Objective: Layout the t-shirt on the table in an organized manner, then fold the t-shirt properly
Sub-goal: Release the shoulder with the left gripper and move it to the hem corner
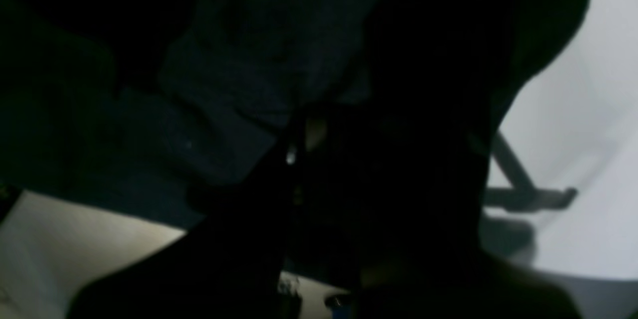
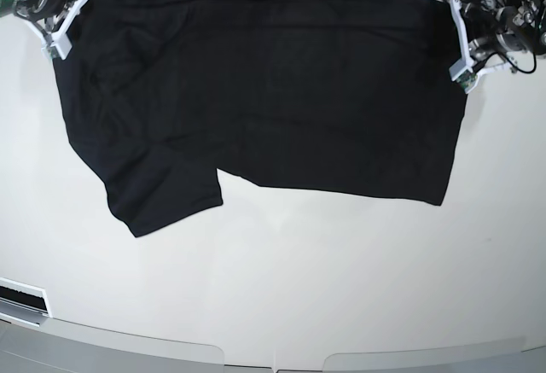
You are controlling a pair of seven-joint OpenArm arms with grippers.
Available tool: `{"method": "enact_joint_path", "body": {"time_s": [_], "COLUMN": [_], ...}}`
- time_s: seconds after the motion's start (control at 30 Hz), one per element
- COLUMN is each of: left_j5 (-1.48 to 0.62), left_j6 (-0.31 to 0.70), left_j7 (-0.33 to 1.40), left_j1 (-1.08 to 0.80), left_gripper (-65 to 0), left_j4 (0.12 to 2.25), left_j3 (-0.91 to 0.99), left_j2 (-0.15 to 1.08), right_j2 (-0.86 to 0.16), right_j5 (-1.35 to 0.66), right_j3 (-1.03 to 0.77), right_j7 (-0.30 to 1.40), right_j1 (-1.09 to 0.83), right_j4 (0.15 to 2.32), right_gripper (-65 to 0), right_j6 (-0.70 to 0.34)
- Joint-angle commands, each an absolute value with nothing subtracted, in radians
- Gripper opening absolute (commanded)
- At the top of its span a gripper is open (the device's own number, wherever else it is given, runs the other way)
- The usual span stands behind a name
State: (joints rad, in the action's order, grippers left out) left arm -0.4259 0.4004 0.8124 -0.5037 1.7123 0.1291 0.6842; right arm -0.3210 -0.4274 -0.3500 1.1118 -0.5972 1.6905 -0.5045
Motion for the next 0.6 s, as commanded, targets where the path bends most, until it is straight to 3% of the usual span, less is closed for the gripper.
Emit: {"method": "enact_joint_path", "body": {"time_s": [0.0, 0.2, 0.3, 0.37, 0.57], "left_j5": [-0.43, -0.45, -0.596, -0.719, -0.823], "left_j6": [0.399, 0.353, 0.317, 0.321, 0.377], "left_j7": [0.81, 0.812, 0.804, 0.797, 0.685], "left_j1": [-0.504, -0.503, -0.503, -0.497, -0.447], "left_gripper": [-65.0, -65.0, -65.0, -65.0, -65.0], "left_j4": [1.741, 1.824, 1.859, 1.86, 1.769], "left_j3": [0.133, 0.145, 0.216, 0.288, 0.422], "left_j2": [0.702, 0.701, 0.701, 0.7, 0.699], "right_j2": [-0.333, -0.333, -0.333, -0.333, -0.333], "right_j5": [-0.419, -0.419, -0.419, -0.419, -0.419], "right_j3": [-0.354, -0.354, -0.354, -0.354, -0.354], "right_j7": [1.131, 1.13, 1.118, 1.111, 1.02], "right_j1": [-0.606, -0.601, -0.601, -0.601, -0.598], "right_j4": [1.721, 1.866, 1.932, 1.971, 2.027], "right_gripper": [-65.0, -65.0, -65.0, -65.0, -65.0], "right_j6": [-0.504, -0.486, -0.487, -0.487, -0.469]}}
